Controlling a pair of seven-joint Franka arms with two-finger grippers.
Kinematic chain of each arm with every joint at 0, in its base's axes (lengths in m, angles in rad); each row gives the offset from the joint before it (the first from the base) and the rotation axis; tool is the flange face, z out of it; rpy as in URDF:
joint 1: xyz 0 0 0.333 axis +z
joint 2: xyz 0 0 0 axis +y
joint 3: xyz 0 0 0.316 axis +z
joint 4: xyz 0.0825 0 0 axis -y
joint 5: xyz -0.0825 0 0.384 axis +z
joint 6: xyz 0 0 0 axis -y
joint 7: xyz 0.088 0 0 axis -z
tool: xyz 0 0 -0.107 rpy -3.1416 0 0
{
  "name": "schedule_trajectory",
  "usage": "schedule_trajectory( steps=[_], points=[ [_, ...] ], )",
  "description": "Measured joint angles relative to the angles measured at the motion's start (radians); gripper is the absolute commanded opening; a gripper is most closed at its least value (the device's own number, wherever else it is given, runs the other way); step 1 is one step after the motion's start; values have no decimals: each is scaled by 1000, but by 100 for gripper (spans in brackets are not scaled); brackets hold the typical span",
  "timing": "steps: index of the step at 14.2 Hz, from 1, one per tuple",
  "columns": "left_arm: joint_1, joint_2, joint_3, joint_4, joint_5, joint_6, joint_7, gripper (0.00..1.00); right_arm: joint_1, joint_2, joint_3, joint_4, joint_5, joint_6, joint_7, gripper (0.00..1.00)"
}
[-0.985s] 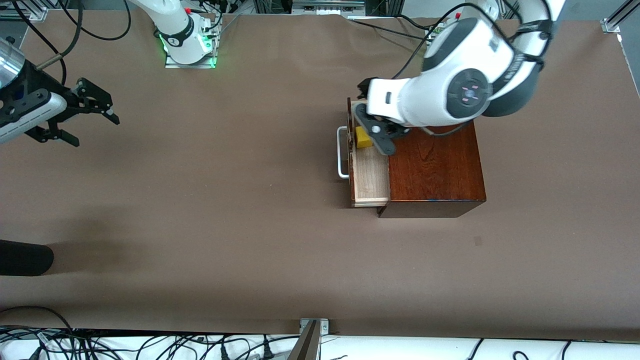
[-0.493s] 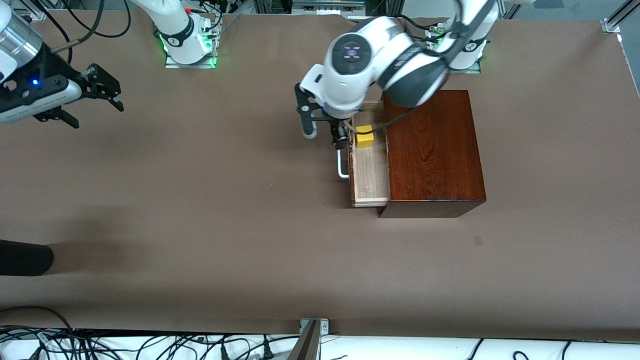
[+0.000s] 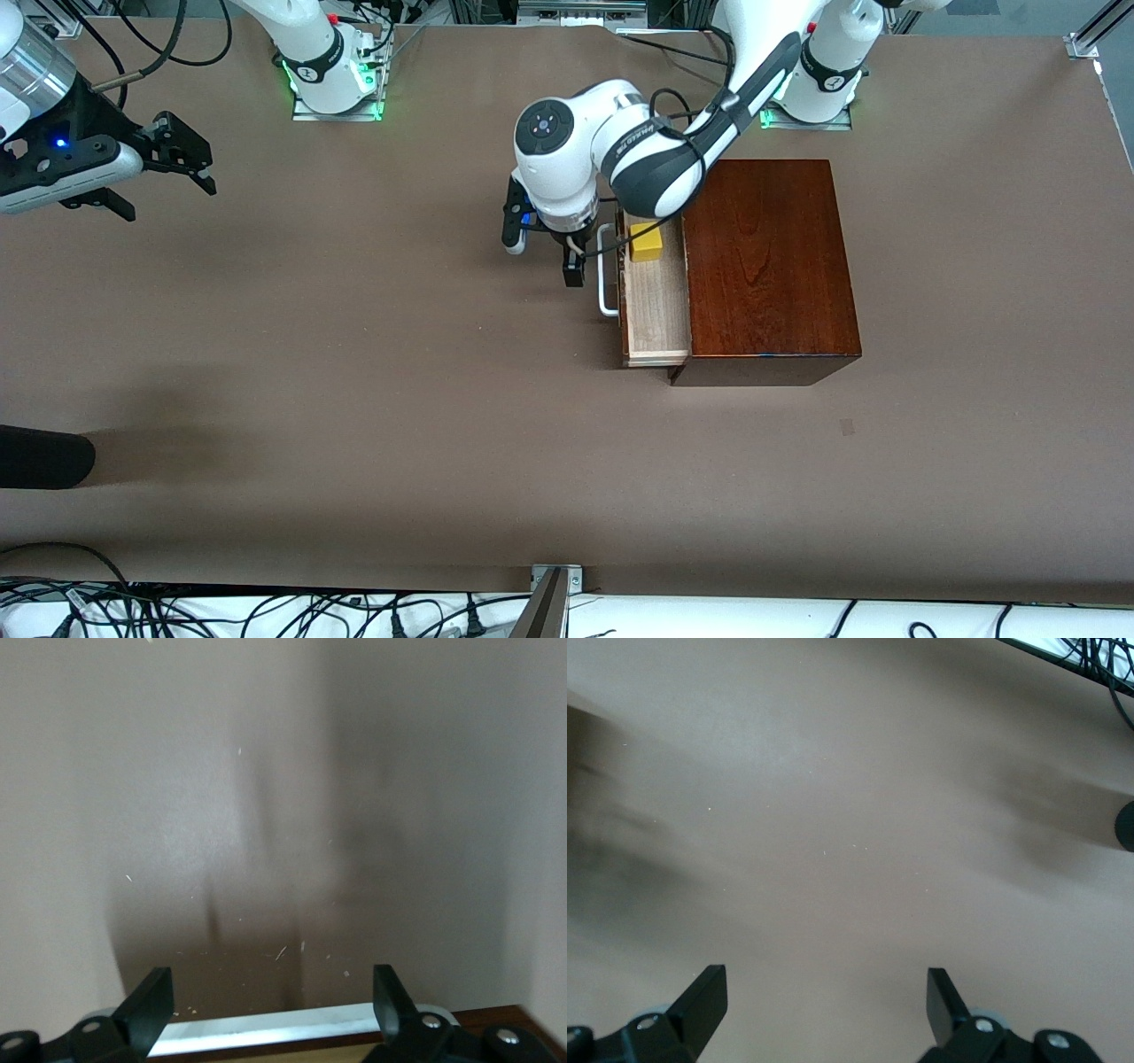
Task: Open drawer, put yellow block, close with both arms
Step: 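Push the drawer front inward with the left gripper to shut it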
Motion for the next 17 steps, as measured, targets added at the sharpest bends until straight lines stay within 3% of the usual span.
schedule_trajectory(
  steps=[3, 10, 17],
  points=[
    [2, 16, 6, 6, 9, -22, 47, 100, -1, 0, -2, 0, 0, 0, 3, 100],
    [82, 2, 14, 22, 14, -229, 143, 100, -13, 0, -8, 4, 0, 0, 4, 100],
    [81, -24, 19, 25, 71, -315, 90, 100, -13, 8, -8, 6, -1, 0, 4, 100]
  ],
)
